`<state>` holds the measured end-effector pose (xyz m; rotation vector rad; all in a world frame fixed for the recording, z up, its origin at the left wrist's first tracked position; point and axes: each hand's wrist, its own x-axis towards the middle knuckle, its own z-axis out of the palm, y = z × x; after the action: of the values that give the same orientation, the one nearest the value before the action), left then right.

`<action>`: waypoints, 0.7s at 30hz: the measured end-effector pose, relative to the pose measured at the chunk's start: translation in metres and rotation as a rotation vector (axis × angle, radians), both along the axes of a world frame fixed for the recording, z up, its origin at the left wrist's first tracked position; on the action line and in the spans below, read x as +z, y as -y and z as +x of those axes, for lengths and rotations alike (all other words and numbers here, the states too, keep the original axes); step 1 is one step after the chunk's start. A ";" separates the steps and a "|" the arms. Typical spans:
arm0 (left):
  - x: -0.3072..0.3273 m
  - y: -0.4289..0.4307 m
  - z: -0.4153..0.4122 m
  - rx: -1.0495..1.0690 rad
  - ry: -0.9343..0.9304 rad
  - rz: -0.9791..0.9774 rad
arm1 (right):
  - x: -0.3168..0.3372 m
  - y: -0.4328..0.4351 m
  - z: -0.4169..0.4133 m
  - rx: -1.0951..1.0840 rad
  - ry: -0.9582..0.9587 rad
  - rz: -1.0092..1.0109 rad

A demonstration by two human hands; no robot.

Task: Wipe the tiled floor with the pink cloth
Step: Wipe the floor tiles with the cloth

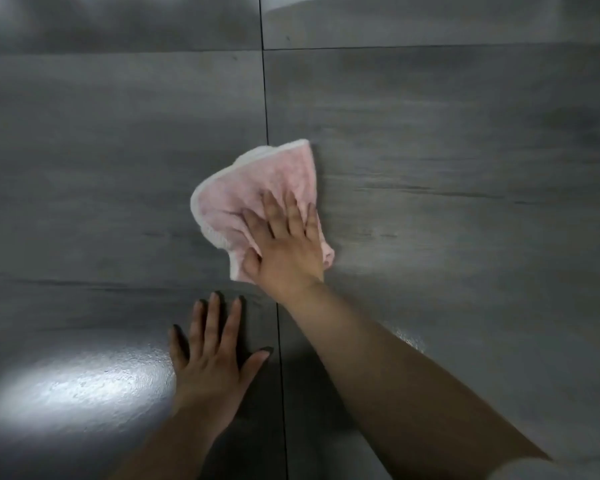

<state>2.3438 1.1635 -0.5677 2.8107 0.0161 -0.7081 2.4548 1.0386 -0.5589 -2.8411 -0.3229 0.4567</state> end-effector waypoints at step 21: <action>0.009 0.002 -0.006 0.080 0.065 -0.058 | -0.010 0.169 -0.105 0.121 0.269 -0.167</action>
<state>2.3381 1.1615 -0.5588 2.7591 0.0951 -0.5894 2.3494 0.8701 -0.5690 -3.0612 -0.5321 0.1260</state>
